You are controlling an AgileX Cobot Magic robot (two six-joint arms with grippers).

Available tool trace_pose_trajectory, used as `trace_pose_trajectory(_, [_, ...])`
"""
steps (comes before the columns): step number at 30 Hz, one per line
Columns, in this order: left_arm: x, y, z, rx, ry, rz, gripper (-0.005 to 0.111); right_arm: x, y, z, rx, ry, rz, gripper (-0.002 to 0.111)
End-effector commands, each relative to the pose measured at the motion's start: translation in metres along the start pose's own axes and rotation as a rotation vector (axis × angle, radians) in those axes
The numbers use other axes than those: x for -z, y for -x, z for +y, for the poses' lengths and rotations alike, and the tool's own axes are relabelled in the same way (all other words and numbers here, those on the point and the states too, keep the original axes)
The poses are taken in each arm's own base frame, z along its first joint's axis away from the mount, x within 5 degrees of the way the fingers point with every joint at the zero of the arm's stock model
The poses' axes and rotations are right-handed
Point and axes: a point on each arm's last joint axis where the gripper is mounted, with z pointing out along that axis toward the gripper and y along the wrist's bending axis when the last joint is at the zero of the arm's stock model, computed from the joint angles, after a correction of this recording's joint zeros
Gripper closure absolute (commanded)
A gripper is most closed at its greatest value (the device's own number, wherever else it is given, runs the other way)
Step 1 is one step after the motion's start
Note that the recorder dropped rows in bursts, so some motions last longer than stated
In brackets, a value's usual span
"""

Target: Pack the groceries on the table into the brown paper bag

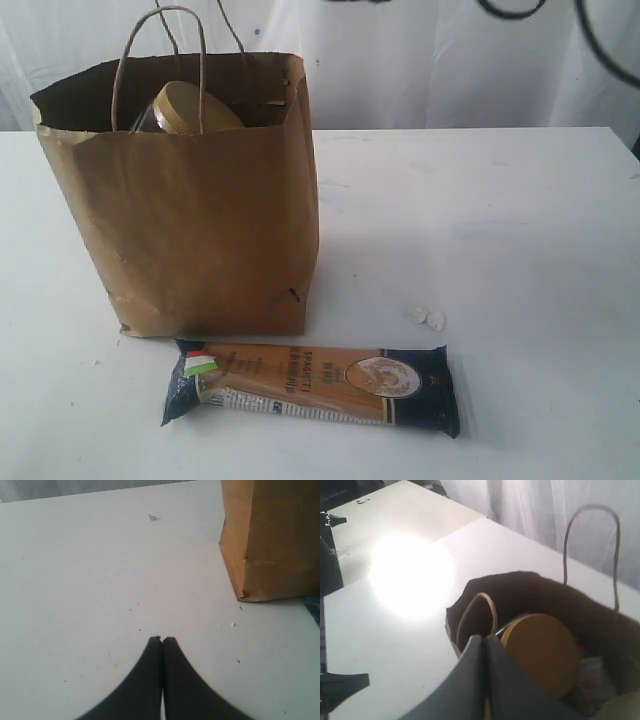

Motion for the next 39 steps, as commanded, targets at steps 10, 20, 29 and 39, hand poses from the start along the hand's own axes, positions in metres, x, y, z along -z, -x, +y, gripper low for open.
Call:
trace_pose_trajectory(10, [0.0,0.0,-0.001,0.001,-0.008,-0.003,0.107,0.03,-0.084,-0.058,0.322,-0.506,0.676,0.108])
trace_pose_trajectory(20, [0.0,0.0,-0.001,0.001,-0.008,-0.003,0.107,-0.028,-0.199,-0.116,-0.091,-0.565,0.858,0.108])
trace_pose_trajectory(29, [0.0,0.0,-0.001,0.001,-0.008,-0.003,0.107,-0.051,-0.242,-0.13,-0.161,-0.531,0.949,0.088])
trace_pose_trajectory(39, [0.0,0.0,-0.001,0.001,-0.008,-0.003,0.107,-0.059,-0.238,-0.129,-0.239,-0.527,0.841,0.074])
